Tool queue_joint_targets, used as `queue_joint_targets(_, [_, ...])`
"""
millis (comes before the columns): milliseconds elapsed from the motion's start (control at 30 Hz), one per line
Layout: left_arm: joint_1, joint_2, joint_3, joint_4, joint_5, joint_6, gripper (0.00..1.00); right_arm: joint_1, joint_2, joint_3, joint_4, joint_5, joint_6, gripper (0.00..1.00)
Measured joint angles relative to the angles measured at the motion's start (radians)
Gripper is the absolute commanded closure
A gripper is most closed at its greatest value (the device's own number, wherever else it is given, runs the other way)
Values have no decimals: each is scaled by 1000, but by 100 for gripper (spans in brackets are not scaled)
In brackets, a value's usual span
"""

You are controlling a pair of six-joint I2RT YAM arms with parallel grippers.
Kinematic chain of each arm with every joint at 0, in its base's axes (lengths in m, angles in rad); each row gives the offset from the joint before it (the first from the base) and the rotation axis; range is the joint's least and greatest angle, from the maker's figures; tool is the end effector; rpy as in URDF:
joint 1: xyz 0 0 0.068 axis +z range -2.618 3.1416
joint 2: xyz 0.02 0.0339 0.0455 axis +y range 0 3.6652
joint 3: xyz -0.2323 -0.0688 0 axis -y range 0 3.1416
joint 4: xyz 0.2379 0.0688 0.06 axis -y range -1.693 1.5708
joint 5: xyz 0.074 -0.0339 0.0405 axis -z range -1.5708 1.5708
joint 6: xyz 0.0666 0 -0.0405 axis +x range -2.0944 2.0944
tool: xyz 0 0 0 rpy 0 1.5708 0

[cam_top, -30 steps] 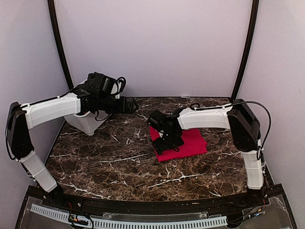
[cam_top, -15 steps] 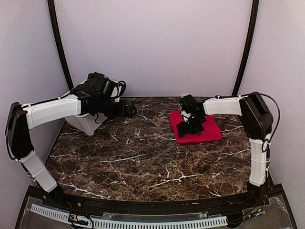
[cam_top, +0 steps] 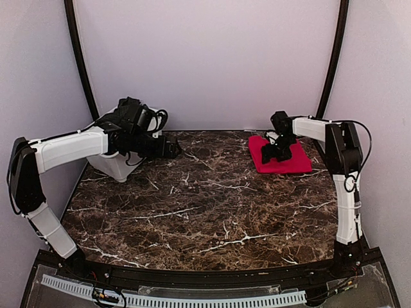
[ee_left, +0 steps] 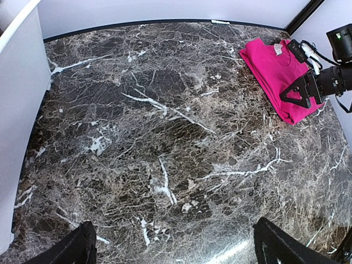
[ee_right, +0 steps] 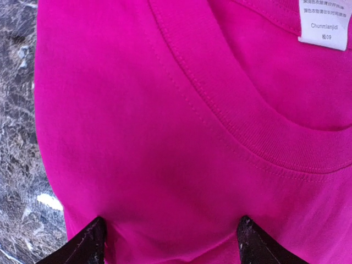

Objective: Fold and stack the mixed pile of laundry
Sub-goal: Move the square-folded T-shirt to the corner of the board.

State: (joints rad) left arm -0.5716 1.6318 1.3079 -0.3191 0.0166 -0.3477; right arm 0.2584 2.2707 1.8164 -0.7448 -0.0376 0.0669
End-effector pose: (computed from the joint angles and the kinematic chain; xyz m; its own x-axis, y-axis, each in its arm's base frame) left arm 0.3285 -0.2126 0.2422 -0.6622 0.0209 -0.7490 0.3472 0.8944 -0.2820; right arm 0.4448 0.1202 0.1097 -0.9167 -0.1732 -0.3600 -0.2077 0.9764 0.0592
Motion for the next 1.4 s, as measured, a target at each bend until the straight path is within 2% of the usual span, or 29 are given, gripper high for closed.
queue_joint_targets(467, [20,-18,0,-31,1,2,1,-56,221,403,-229,26,-36,21])
queue_joint_targets(1400, [31,-25,0,-36,6,0,1,-209,321,579,-234,85,-141,18])
